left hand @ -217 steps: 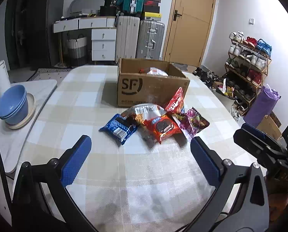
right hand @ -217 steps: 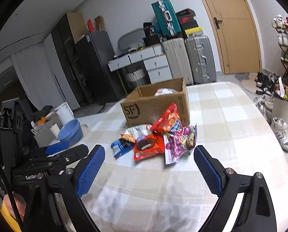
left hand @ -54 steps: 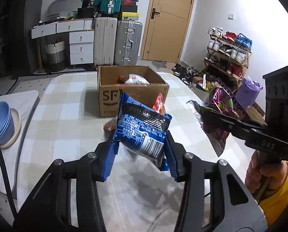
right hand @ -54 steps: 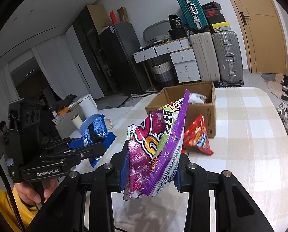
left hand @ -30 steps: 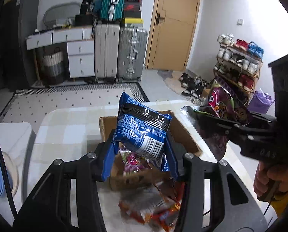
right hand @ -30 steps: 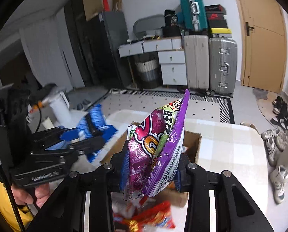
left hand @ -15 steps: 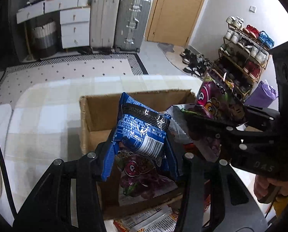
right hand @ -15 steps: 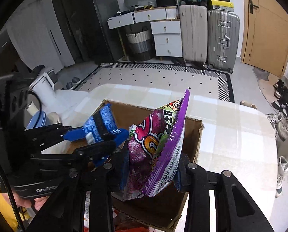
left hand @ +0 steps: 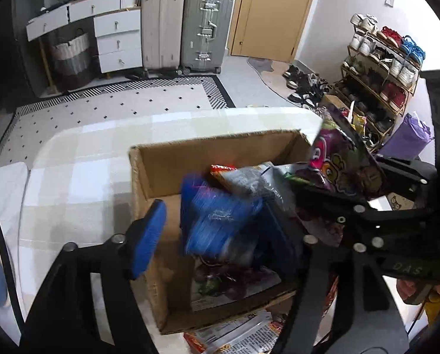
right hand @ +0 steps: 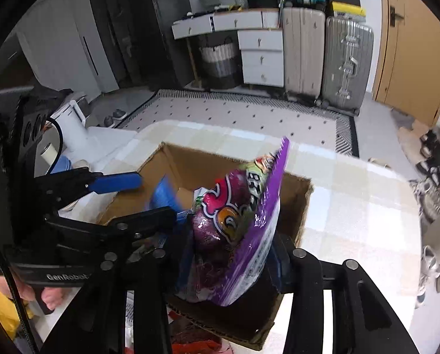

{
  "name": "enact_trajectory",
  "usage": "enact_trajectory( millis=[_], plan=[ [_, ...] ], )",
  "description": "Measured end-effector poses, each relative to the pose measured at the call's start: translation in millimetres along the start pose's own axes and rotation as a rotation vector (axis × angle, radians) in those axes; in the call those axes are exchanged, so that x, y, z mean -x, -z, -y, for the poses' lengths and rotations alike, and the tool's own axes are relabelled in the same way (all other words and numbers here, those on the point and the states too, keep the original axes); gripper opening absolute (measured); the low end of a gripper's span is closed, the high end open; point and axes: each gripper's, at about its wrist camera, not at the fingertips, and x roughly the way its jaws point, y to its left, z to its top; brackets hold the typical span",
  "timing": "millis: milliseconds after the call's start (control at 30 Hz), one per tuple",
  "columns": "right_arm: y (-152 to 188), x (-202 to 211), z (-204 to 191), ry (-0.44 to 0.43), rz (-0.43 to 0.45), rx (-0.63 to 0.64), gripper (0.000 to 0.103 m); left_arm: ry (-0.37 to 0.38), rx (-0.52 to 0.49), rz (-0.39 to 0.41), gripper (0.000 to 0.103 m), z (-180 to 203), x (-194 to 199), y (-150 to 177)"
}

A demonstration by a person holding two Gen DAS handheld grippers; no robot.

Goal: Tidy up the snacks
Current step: 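Carry both packets over the SF box and open both tools to drop them, then withdraw both tools from the box back toward the remaining snacks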

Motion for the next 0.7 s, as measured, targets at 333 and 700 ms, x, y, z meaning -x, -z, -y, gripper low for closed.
enact_trajectory(
  millis=[333,700],
  plan=[
    [1.3,6.7,-3.6,0.018,0.017,0.021,0.054,0.021,0.044,0.032,0.071,-26.2,28.8,1.6],
    [10.6,46.2,-11.3,0.016,0.107,0.007,0.059,0.037,0.026,0.088,0.075,-19.1,81.7,26.3]
  ],
)
